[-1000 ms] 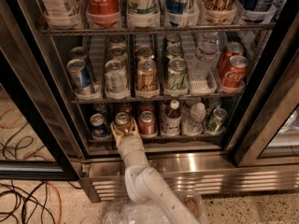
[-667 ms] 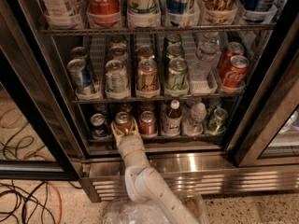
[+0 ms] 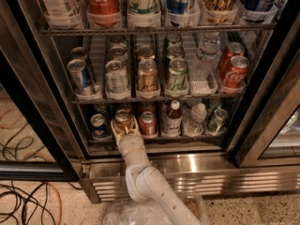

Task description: Pick orange can from bottom shelf of fridge

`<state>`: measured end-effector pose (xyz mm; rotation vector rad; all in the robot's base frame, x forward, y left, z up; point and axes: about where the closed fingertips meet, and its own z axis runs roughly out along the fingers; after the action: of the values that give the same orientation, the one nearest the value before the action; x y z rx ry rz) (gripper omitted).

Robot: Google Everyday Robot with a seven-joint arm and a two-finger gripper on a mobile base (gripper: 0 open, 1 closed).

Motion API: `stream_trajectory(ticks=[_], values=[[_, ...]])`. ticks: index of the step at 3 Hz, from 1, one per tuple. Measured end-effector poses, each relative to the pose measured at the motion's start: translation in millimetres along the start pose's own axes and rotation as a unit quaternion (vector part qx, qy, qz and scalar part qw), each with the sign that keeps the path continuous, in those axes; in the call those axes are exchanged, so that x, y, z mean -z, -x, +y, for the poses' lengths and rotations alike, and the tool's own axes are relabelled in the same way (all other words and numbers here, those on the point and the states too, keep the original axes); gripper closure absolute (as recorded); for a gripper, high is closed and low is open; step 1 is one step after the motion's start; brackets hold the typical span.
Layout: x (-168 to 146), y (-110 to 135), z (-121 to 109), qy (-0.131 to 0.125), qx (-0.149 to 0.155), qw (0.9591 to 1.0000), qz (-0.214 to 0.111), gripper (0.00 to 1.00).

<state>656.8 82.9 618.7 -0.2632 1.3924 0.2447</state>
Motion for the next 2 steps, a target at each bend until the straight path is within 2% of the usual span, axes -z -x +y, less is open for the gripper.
stream_trajectory(ticks=[2], values=[[1.6, 20.8, -1.4, 0.011, 0.007, 0.9998, -0.012, 1.00]])
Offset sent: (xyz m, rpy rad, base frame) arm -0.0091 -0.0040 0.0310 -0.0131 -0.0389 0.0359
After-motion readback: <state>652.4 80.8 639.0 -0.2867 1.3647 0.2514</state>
